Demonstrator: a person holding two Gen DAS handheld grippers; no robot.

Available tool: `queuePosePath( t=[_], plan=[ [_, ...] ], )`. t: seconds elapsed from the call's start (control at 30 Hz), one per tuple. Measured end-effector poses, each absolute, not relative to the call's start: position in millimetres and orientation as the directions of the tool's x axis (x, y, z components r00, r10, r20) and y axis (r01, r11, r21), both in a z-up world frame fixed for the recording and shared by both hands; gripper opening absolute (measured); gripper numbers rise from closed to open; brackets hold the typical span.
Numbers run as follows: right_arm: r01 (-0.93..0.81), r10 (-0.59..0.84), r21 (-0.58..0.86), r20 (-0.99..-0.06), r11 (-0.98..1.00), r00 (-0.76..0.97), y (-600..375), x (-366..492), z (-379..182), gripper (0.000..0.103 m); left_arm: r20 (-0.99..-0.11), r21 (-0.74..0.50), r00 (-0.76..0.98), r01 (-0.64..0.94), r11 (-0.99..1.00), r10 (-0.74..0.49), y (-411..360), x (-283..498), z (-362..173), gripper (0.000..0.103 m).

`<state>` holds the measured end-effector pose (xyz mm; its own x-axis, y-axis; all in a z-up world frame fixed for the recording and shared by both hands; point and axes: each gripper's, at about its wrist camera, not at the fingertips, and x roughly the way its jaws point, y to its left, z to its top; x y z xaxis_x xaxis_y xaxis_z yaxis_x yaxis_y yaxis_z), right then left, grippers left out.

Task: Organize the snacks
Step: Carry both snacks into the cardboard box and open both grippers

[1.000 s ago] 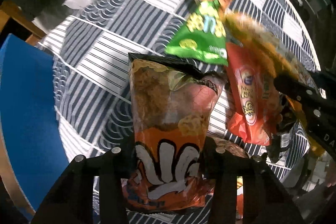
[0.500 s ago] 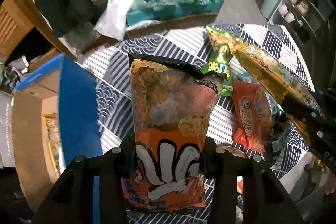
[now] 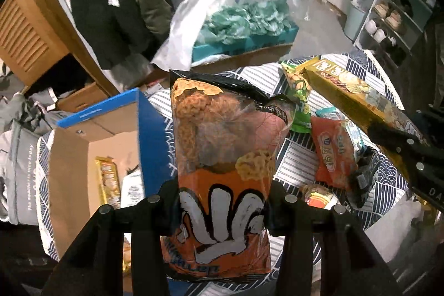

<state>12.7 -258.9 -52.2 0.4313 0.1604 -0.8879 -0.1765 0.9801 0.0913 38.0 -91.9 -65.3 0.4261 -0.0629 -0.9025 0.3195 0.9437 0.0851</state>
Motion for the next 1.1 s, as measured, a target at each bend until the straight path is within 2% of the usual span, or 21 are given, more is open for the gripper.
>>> queuePosePath(
  t=[0.63,1.1],
  plan=[
    [-0.340,0.246,0.093,-0.864,0.936,0.440,-159.4,22.2,-20.3,0.031,-0.861,0.078,0.508,0.195,0.978,-0.032,3.6,24.4,-30.9,0.046],
    [-0.462,0.295,0.092,-0.873,0.882,0.389,-64.7,35.5,-19.8,0.031,-0.867,0.052,0.499,0.067,0.996,0.012,81.9,24.7,-42.8,0.046]
  ],
)
